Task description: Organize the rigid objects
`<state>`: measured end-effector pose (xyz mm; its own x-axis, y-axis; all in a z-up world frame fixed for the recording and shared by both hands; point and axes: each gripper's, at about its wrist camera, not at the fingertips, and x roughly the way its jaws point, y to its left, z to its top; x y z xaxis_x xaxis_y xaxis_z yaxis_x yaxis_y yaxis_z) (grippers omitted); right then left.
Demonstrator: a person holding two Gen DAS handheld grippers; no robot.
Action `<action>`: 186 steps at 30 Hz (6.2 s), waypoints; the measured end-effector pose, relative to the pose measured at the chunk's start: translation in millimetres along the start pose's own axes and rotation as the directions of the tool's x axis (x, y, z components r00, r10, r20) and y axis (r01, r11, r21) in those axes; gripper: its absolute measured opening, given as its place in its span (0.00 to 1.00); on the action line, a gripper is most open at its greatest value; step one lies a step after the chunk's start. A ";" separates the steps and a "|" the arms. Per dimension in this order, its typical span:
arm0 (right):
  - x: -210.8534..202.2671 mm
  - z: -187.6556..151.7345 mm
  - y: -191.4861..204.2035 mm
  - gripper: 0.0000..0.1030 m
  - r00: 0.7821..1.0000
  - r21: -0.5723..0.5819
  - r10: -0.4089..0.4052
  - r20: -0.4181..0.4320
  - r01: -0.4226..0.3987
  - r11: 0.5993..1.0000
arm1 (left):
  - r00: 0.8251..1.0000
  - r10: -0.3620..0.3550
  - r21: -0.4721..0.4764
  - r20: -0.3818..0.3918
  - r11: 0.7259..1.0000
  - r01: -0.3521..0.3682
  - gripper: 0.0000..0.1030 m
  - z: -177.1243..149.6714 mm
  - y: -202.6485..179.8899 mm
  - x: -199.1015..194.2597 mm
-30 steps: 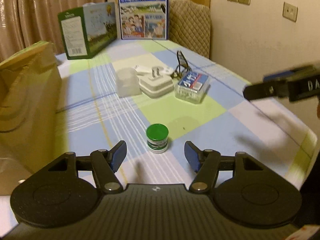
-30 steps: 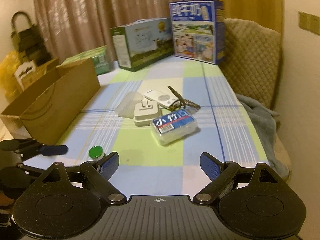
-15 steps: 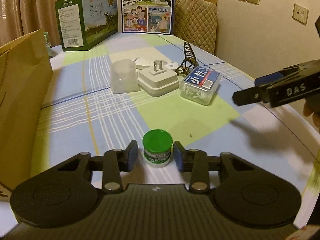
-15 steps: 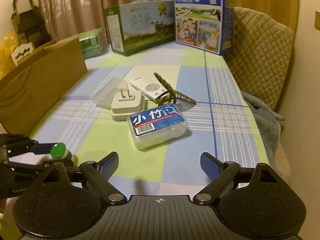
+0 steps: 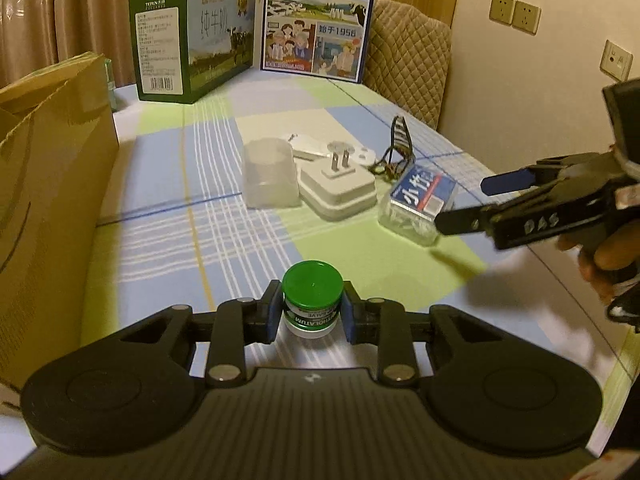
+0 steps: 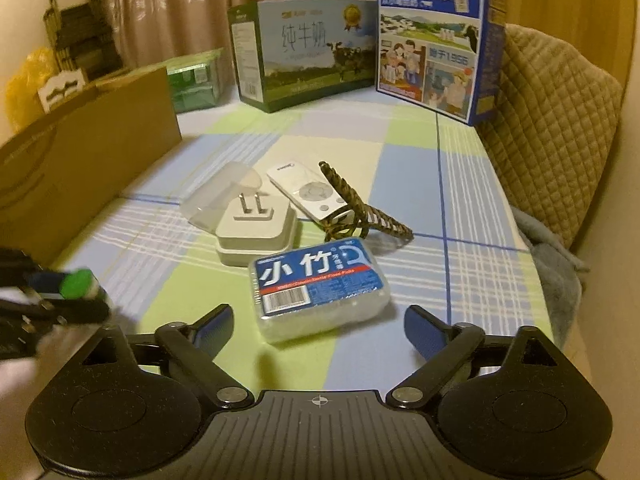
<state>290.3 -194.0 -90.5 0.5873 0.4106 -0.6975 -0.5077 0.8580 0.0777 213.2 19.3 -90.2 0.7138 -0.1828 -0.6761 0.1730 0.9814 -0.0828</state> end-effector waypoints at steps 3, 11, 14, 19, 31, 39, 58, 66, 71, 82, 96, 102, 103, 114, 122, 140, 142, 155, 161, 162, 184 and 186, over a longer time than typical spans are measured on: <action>9.0 3.1 -1.5 0.94 1.000 -0.035 -0.006 0.008 0.007 0.999 | 1.000 -0.011 -0.016 -0.005 1.000 0.011 0.24 0.3 0.6 1.4; 41.7 10.3 -9.1 0.94 0.998 -0.045 0.043 -0.049 -0.045 0.998 | 1.000 -0.022 -0.025 -0.017 0.999 0.021 0.24 -1.3 1.8 5.2; 49.5 14.1 -8.6 0.94 0.997 -0.040 0.048 -0.058 -0.050 0.998 | 1.000 -0.021 -0.027 -0.021 0.999 0.021 0.24 -1.5 2.4 6.8; 56.1 15.3 -8.3 0.93 0.996 -0.057 0.032 -0.081 -0.036 0.998 | 0.999 -0.022 -0.030 -0.026 0.999 0.021 0.24 -2.1 2.6 7.8; 29.6 8.1 23.7 0.83 0.994 -0.021 0.028 -0.106 -0.031 0.999 | 1.000 0.014 -0.003 -0.004 1.000 -0.014 0.24 -2.3 1.2 -0.9; -25.3 -11.7 52.4 0.83 0.997 0.164 0.033 -0.070 -0.021 0.986 | 0.999 0.052 -0.027 0.012 0.998 -0.052 0.24 -5.4 3.9 -42.0; -150.2 -9.1 139.7 0.83 1.000 0.218 -0.009 0.017 0.005 0.976 | 0.990 0.132 -0.046 0.051 0.991 -0.129 0.24 0.6 -1.6 -176.0; -156.1 9.9 156.6 0.83 0.999 0.195 -0.012 0.045 0.003 0.981 | 0.985 0.155 -0.061 0.079 0.987 -0.150 0.24 2.7 13.9 -204.6; -155.7 18.3 171.5 0.83 0.998 0.176 0.007 0.056 -0.017 0.984 | 0.982 0.166 -0.072 0.090 0.984 -0.160 0.24 3.4 24.4 -215.1; -150.4 34.1 196.0 0.83 0.997 0.144 0.044 0.070 -0.054 0.988 | 0.975 0.200 -0.108 0.100 0.976 -0.189 0.24 2.4 47.8 -231.2; -113.6 81.9 257.7 0.83 0.985 0.026 0.149 0.089 -0.152 0.988 | 0.950 0.291 -0.139 0.110 0.951 -0.275 0.24 15.0 128.2 -252.3; -87.0 106.5 285.1 0.83 0.978 -0.020 0.186 0.091 -0.185 0.982 | 0.945 0.315 -0.164 0.087 0.940 -0.298 0.24 26.4 176.4 -245.4; -82.5 110.4 288.5 0.83 0.978 -0.023 0.189 0.090 -0.188 0.982 | 0.945 0.316 -0.165 0.083 0.940 -0.300 0.24 28.0 182.8 -243.7; -26.9 136.4 316.5 0.83 0.978 -0.060 0.200 0.056 -0.197 0.979 | 0.953 0.302 -0.148 0.042 0.945 -0.293 0.24 46.8 229.8 -211.7; 0.2 138.5 322.3 0.83 0.980 -0.056 0.200 0.019 -0.199 0.978 | 0.959 0.284 -0.134 0.008 0.950 -0.281 0.24 48.0 245.5 -186.9; 25.8 138.1 323.6 0.83 0.981 -0.030 0.195 -0.002 -0.195 0.980 | 0.962 0.270 -0.126 -0.036 0.954 -0.272 0.24 41.1 260.6 -162.0; 26.7 137.7 324.1 0.83 0.981 -0.029 0.195 0.000 -0.194 0.980 | 0.963 0.267 -0.128 -0.038 0.954 -0.270 0.24 40.8 261.4 -160.5; 27.6 140.6 323.4 0.83 0.981 -0.023 0.194 0.004 -0.194 0.981 | 0.955 0.296 -0.167 -0.028 0.940 -0.297 0.29 40.7 269.6 -165.1; 26.0 139.0 323.3 0.83 0.980 -0.018 0.197 0.007 -0.197 0.980 | 0.952 0.307 -0.167 -0.013 0.938 -0.304 0.29 41.1 269.0 -174.2; 25.7 138.3 323.6 0.83 0.980 -0.018 0.198 0.008 -0.198 0.980 | 0.951 0.308 -0.168 -0.010 0.937 -0.305 0.29 40.9 268.5 -175.7; 26.5 135.7 324.8 0.83 0.973 -0.009 0.228 0.030 -0.227 0.974 | 0.950 0.313 -0.183 0.012 0.934 -0.306 0.29 42.5 267.3 -189.5; 26.5 135.8 324.5 0.83 0.973 -0.008 0.229 0.039 -0.229 0.973 | 0.950 0.312 -0.184 0.013 0.935 -0.305 0.29 42.2 266.8 -190.4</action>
<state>226.7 137.3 12.9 0.4794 0.6076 -0.6332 -0.6336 0.7389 0.2294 152.0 313.6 47.3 0.7406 0.1320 -0.6589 -0.1805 0.9836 -0.0058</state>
